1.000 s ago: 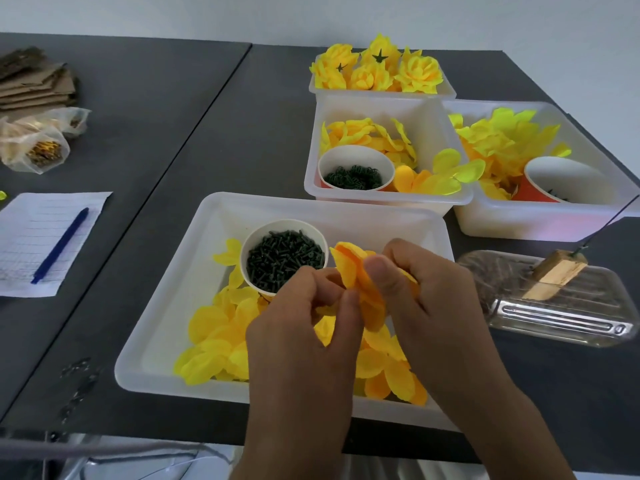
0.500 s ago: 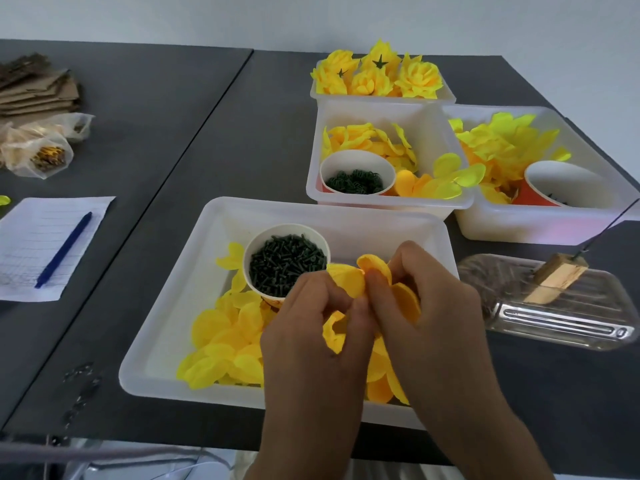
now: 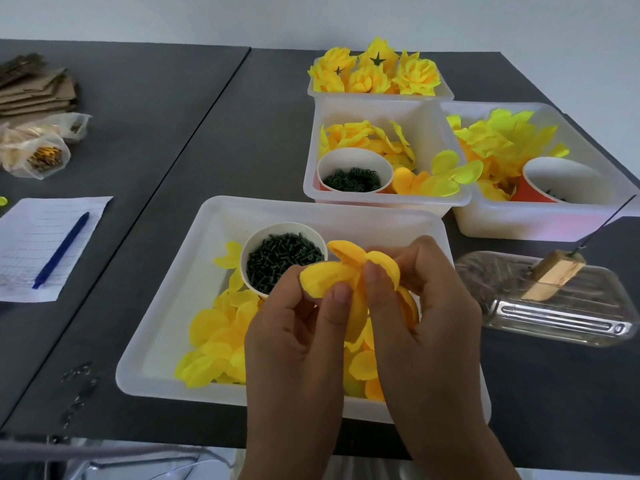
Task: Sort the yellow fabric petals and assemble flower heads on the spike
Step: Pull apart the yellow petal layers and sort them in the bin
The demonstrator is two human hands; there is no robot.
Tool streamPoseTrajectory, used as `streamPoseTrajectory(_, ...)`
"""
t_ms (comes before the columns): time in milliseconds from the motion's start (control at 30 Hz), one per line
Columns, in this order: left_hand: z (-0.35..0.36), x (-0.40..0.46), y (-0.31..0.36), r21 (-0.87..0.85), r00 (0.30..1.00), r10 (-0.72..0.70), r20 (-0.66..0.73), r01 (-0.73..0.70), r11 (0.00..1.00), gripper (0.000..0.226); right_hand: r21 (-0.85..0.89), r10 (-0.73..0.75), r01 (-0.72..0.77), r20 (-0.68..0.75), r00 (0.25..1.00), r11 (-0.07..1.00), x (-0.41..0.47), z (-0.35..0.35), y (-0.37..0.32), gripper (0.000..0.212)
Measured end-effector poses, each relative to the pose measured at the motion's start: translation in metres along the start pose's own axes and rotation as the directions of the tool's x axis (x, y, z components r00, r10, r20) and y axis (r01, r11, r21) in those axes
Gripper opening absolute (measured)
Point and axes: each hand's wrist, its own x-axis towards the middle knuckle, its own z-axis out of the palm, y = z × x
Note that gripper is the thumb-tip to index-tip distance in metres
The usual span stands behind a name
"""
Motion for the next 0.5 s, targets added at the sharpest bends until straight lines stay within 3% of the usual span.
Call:
streamPoseTrajectory(200,0.007,-0.002,0.003,-0.034,1.0,-0.003,0.018,0.004,0.999,0.014,0.062,0.054,-0.052,-0.024,0.998,0.997,0.002,0.0,0.0,0.018)
streamPoseTrajectory(367,0.006,0.002,0.002,0.045,0.998,-0.055,-0.033,0.057,0.997,0.007,-0.032,-0.022,0.025,0.086,0.996,0.999,0.005,-0.001,0.008,0.01)
streamPoseTrajectory(500,-0.001,0.006,0.002,0.111,0.997,-0.078,-0.002,0.077,0.991,0.018,-0.102,-0.101,0.111,0.103,0.99,0.989,-0.002,0.003,0.013,0.008)
